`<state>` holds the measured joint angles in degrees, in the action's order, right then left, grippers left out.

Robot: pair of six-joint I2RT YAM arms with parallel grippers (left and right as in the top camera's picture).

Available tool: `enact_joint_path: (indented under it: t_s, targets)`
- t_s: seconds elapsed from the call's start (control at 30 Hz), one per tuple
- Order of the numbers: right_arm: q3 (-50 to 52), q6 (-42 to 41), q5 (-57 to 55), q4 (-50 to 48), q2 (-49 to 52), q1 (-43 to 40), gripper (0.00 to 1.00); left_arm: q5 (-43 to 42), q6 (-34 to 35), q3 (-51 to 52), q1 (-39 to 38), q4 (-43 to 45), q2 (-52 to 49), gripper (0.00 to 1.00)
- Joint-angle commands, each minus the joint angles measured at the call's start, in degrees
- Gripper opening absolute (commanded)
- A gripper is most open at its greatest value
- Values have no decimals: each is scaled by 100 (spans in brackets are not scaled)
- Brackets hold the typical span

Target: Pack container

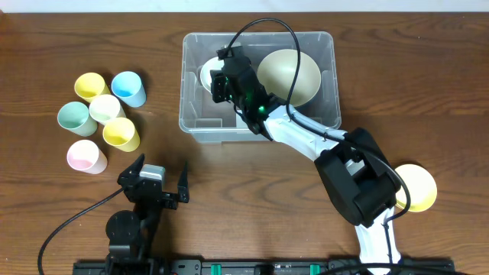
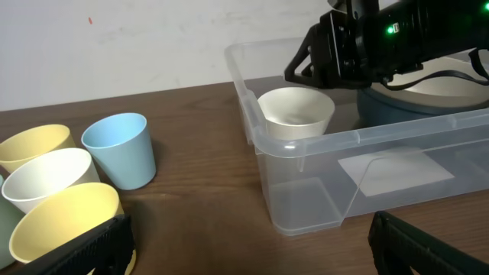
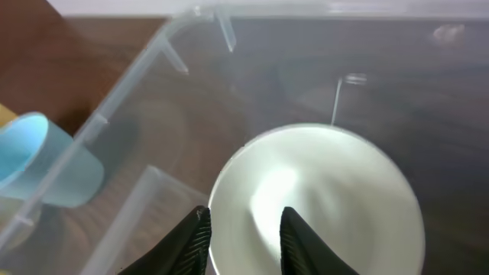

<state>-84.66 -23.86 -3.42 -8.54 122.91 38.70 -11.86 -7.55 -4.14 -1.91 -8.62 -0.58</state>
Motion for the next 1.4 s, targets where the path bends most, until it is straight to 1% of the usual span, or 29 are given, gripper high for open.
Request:
enact_joint_path:
  t_s: [0.0, 0.1, 0.17, 0.23, 0.27, 0.33, 0.4, 0.5, 0.57, 0.73, 0.83, 0.93, 1.13, 1.37]
  targets:
    - [-424, 125, 131, 400, -223, 35, 31, -61, -35, 96, 28, -157, 28, 98]
    - [-1062, 487, 280, 1515, -575, 37, 32, -61, -35, 96, 28, -157, 28, 98]
    - [-1488, 654, 254, 2352, -800, 26, 38, -61, -35, 96, 28, -157, 28, 98]
    - [-1993, 678, 48, 3515, -1132, -52, 53, -61, -35, 96, 28, -157, 28, 98]
    - [-2155, 675, -20, 3930, -1268, -103, 61, -61, -35, 96, 28, -157, 28, 98]
    - [-2433, 555, -164, 4850, -1639, -264, 71, -61, -35, 96, 28, -157, 28, 98]
    - [-2529, 212, -308, 5716, -2114, -555, 77, -61, -35, 96, 28, -157, 28, 98]
    - [-2527, -297, -417, 6870, -2684, -1121, 84, -61, -35, 96, 28, -157, 28, 98]
    - [-2524, -533, -413, 7665, -2951, -1572, 86, -61, -35, 96, 28, -157, 28, 98]
    - [-2476, -699, -420, 9320, -3128, -2546, 88, -61, -35, 96, 28, -157, 28, 98]
    - [-2149, -699, -555, 9700, -3126, -2883, 87, -61, -35, 96, 28, -157, 28, 98]
    - [-1641, -697, -560, 9650, -3126, -3047, 86, -61, -35, 96, 28, -157, 28, 98]
    - [-299, -702, -422, 9033, -3126, -3082, 85, -61, -35, 96, 28, -157, 28, 98]
    - [1154, -697, -229, 8190, -3143, -3029, 79, -61, -35, 96, 28, -157, 28, 98]
